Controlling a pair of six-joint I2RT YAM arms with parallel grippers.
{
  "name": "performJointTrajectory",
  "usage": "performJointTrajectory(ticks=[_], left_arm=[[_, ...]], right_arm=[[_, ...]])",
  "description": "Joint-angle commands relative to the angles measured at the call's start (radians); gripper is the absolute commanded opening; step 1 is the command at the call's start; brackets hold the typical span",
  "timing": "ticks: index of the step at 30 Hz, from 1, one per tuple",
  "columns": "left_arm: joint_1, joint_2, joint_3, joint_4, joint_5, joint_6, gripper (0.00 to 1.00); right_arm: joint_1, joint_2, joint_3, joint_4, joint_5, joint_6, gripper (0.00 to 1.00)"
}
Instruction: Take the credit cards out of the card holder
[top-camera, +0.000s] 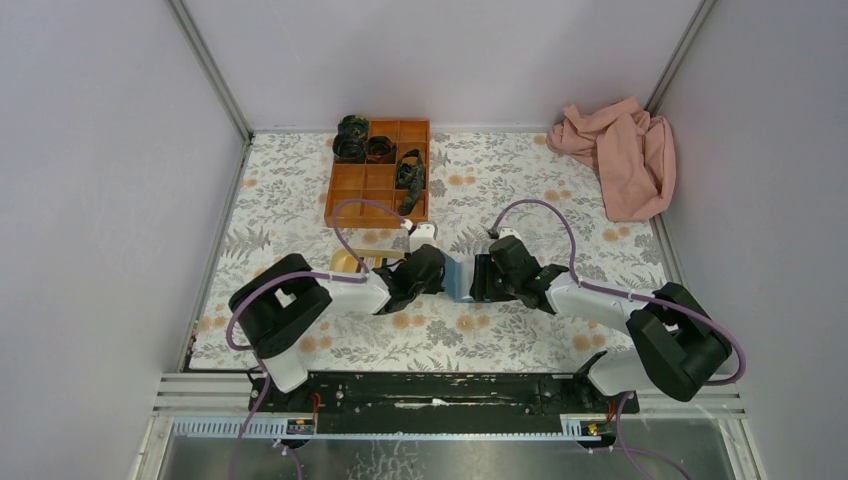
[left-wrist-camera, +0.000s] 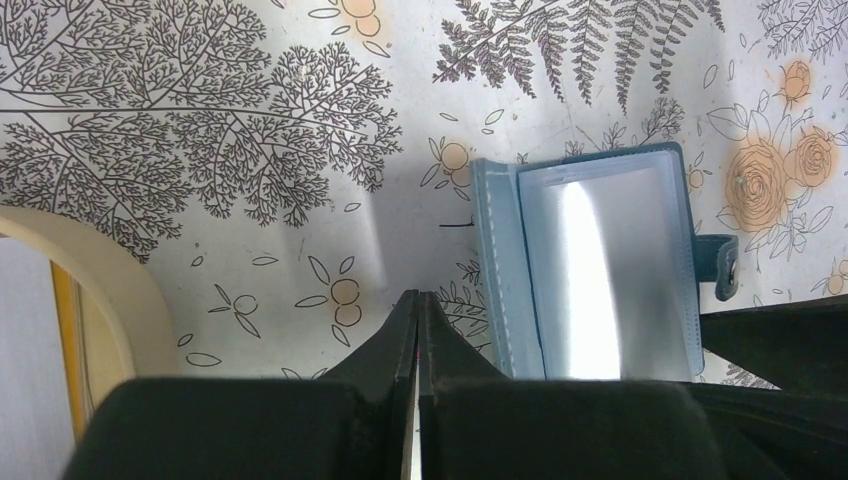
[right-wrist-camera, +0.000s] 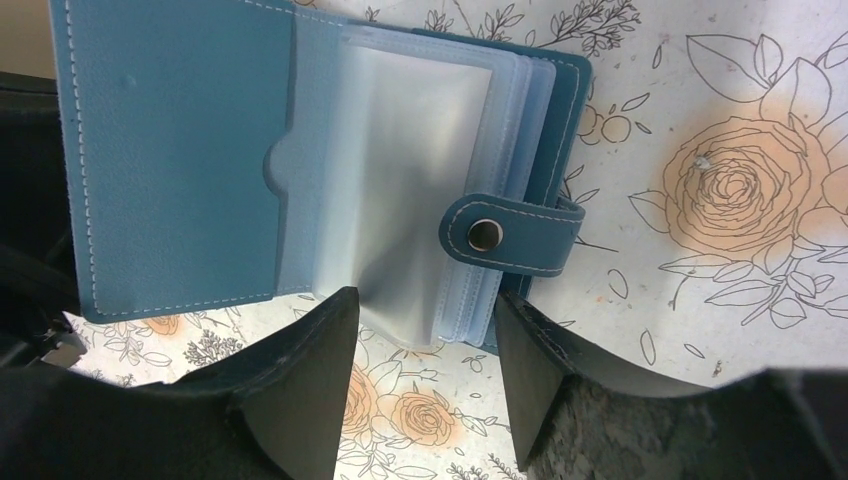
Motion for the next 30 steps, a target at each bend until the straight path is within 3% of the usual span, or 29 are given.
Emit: performJointTrajectory(ticks=[1,3,7,11,13,20,25,27,30], left_arm=[[0.008,0.018,0.017,-0.027,0.016,0.011,0.03],[0.014,0.005,0.012,-0.037,0.014,0.009,0.20],[0.030,-0.047,-0.014,-0.074,-0.010,-0.019,0.37],[0.035,-0.121,-0.036,-0.108,-0.037,-0.039,0.70],[0.035,-0.167,-0.042,-0.129,-0.049,-0.033,0.81],[0.034,-0.349,-0.062,-0.167,0.007,-0.026,0.84],[0.022,-0.339,-0.002,-0.193,0.026,-0.011,0.82],[0.020,-0.299,0.024,-0.196,0.031,-0.005,0.78],[0.018,-0.228,0.043,-0.186,0.044,-0.002,0.63]], right_arm=[[0.007,-0.008,0.050,0.019,-0.010,-0.004,0.60],[0.007,-0.020,0.048,0.011,0.000,-0.007,0.60],[0.007,-0.018,0.052,0.002,0.000,-0.014,0.60],[0.007,-0.013,0.052,0.008,-0.002,-0.017,0.60],[0.007,-0.009,0.052,0.010,-0.003,-0.020,0.60],[0.007,-0.003,0.044,0.021,-0.003,-0.025,0.60],[0.007,-0.002,0.036,0.033,-0.008,-0.020,0.60],[0.007,-0.006,0.037,0.028,-0.008,-0.021,0.60],[0.007,-0.015,0.045,0.016,-0.004,-0.025,0.60]])
